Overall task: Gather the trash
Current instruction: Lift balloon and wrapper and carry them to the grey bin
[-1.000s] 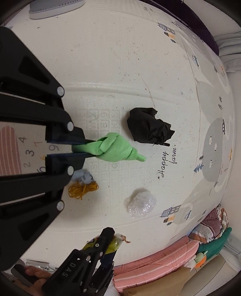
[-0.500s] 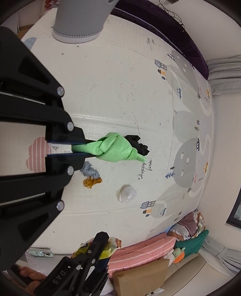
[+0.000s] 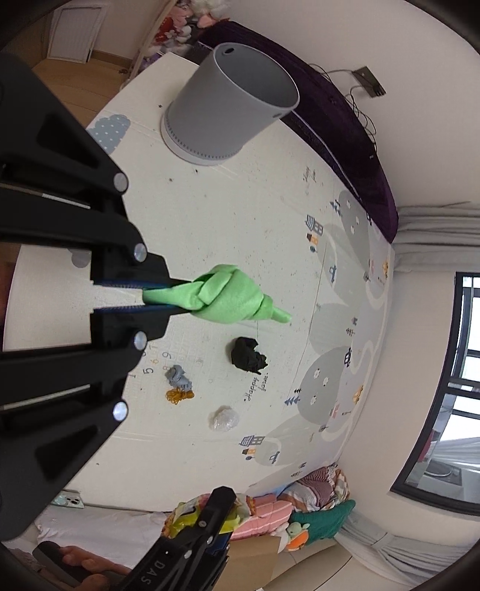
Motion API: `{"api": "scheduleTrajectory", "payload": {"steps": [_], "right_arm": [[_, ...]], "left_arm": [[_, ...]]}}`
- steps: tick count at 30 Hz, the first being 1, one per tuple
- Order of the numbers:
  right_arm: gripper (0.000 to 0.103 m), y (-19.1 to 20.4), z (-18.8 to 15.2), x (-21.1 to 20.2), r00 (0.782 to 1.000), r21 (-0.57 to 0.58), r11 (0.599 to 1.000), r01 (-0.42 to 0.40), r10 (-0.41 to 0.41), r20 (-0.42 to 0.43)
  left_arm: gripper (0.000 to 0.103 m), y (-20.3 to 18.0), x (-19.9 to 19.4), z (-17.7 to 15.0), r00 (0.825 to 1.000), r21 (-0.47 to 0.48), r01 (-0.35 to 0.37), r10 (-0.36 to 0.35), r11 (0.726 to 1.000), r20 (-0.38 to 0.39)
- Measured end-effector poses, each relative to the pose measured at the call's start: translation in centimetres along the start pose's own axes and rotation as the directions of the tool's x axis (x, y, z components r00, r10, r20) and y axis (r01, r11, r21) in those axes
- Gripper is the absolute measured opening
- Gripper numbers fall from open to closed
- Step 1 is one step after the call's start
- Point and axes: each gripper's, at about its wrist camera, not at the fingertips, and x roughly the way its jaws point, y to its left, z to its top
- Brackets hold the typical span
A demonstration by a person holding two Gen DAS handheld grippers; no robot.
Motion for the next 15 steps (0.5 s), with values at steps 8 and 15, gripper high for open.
{"api": "scheduleTrajectory", "payload": {"steps": [8,15], "right_arm": [[0.031,9.5,2.4,1.6,0.994,-0.147,0.984,-0.104,0.105,0.002],[0.031,20.2,4.7,4.4,0.986,-0.225,0.961,-0.162,0.164,-0.010]], "left_arm": [[0.007,8.5,-3.8,-2.7,0.997,-0.152,-0.068,0.073,0.986,0.025],[0.007,18.5,-5.2,-2.8,0.993,-0.225,-0.096,0.109,0.970,0.046]]}}
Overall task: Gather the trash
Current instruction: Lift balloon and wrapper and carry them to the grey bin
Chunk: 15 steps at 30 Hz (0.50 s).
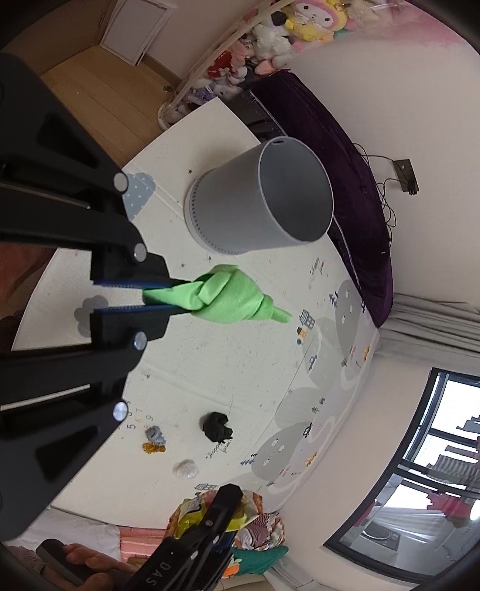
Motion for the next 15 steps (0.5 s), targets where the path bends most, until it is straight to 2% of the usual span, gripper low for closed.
{"api": "scheduleTrajectory", "payload": {"steps": [8,15], "right_arm": [[0.031,10.5,6.5,6.6,0.998,-0.016,0.998,-0.060,0.060,0.003],[0.032,16.6,10.7,10.6,0.994,-0.066,0.992,-0.106,0.106,-0.003]], "left_arm": [[0.008,10.8,0.3,5.2,0.999,0.014,-0.028,0.028,1.000,0.040],[0.008,16.7,1.1,8.3,0.997,-0.011,-0.050,0.051,0.999,0.052]]}}
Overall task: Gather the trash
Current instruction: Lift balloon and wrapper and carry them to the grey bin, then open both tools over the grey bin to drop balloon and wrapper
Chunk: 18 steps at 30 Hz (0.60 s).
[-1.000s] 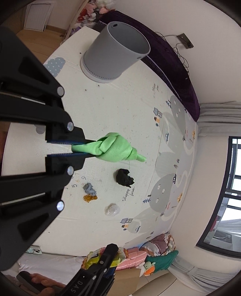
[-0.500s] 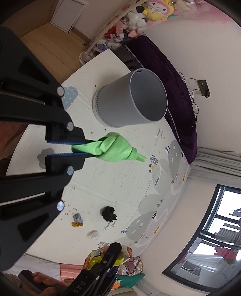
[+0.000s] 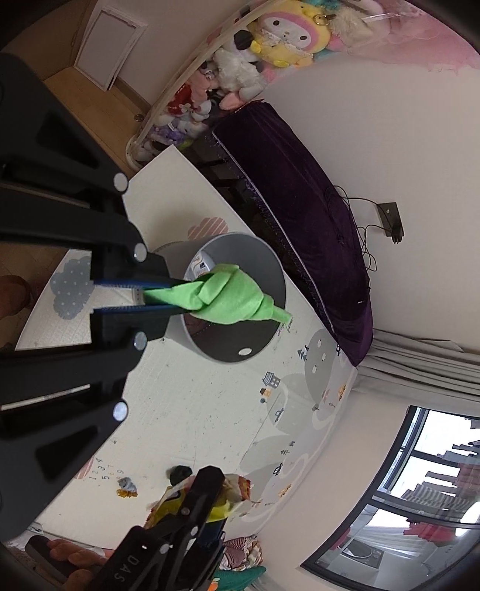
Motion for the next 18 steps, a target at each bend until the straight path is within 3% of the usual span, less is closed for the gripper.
{"api": "scheduleTrajectory", "payload": {"steps": [15,18], "right_arm": [[0.032,1.0,8.5,7.4,0.998,-0.096,0.993,-0.066,0.068,0.017],[0.037,0.6,9.7,8.7,0.997,-0.098,0.992,-0.077,0.078,0.011]], "left_arm": [[0.008,2.5,4.1,3.5,0.999,-0.079,-0.045,0.044,0.996,-0.020],[0.008,2.6,5.1,4.1,0.998,-0.083,-0.058,0.056,0.995,-0.031]]}}
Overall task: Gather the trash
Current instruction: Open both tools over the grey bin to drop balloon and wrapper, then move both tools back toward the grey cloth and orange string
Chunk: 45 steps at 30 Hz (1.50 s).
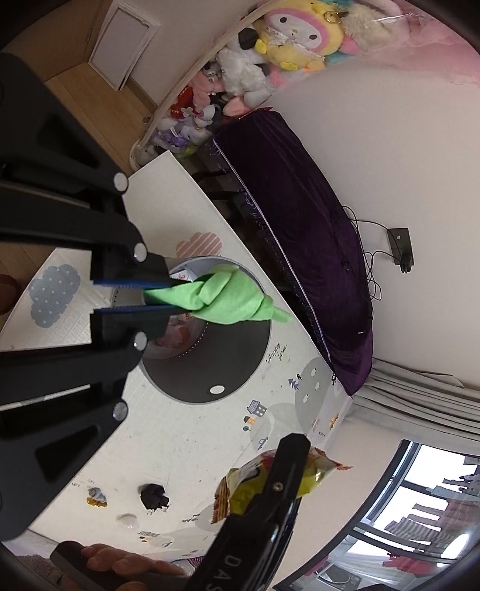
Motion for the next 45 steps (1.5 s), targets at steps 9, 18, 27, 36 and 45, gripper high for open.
{"api": "scheduleTrajectory", "payload": {"steps": [9,18,27,36,45], "right_arm": [[0.061,-1.8,1.7,1.6,1.000,0.001,1.000,0.007,-0.007,0.004],[0.061,-3.0,1.2,1.3,0.999,0.012,0.999,0.050,-0.050,-0.004],[0.061,-4.4,0.8,0.6,0.996,0.043,0.995,0.089,-0.089,-0.002],[0.061,-4.8,0.1,-0.7,0.993,0.070,0.990,0.120,-0.121,0.002],[0.061,-4.6,-2.1,-2.7,0.986,0.119,0.979,0.165,-0.165,-0.010]], "left_arm": [[0.008,-0.6,2.2,1.2,1.000,0.008,-0.004,0.004,1.000,-0.018],[0.008,-2.1,3.7,2.4,1.000,0.033,0.024,-0.023,0.999,-0.019],[0.059,-3.4,5.8,4.3,0.998,0.027,0.051,-0.051,0.998,-0.023],[0.066,-4.4,5.0,4.4,0.999,0.053,0.049,-0.049,0.997,-0.004],[0.067,-5.1,3.5,2.6,0.997,0.113,0.074,-0.073,0.991,-0.014]]}}
